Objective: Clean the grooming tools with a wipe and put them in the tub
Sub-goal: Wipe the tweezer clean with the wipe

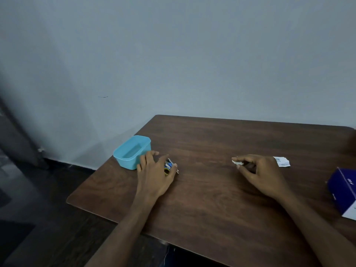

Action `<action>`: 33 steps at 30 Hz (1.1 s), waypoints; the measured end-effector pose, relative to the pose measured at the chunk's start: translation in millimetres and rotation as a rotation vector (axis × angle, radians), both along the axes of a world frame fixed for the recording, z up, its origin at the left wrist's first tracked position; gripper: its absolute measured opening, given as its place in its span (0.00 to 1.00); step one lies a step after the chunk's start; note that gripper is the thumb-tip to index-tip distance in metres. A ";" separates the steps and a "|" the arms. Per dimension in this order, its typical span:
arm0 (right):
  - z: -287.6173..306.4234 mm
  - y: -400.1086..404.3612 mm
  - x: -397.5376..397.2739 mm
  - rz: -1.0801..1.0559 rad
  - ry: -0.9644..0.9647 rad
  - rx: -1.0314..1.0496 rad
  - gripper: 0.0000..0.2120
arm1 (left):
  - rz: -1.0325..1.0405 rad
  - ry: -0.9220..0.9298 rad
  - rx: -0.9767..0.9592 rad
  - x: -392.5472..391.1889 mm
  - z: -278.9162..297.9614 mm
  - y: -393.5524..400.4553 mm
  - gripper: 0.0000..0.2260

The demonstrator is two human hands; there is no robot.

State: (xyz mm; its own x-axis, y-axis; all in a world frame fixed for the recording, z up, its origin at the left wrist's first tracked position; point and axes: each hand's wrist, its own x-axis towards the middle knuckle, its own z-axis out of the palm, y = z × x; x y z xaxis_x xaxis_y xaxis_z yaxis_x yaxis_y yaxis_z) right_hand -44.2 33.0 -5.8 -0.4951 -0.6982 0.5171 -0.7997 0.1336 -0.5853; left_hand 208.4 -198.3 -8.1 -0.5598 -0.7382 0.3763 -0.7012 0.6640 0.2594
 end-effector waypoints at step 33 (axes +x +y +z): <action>-3.4 -0.5 -9.6 -0.047 -0.040 -0.013 0.12 | -0.460 -0.145 -0.058 -87.1 26.5 19.7 0.13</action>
State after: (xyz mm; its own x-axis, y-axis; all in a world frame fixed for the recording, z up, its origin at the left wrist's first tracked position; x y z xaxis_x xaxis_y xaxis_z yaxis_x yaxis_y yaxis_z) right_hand -53.8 32.5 -9.2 -0.5475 -0.6671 0.5052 -0.7689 0.1626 -0.6184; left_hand 121.3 -178.6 18.4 -0.8728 -0.3822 0.3035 -0.3582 0.9240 0.1337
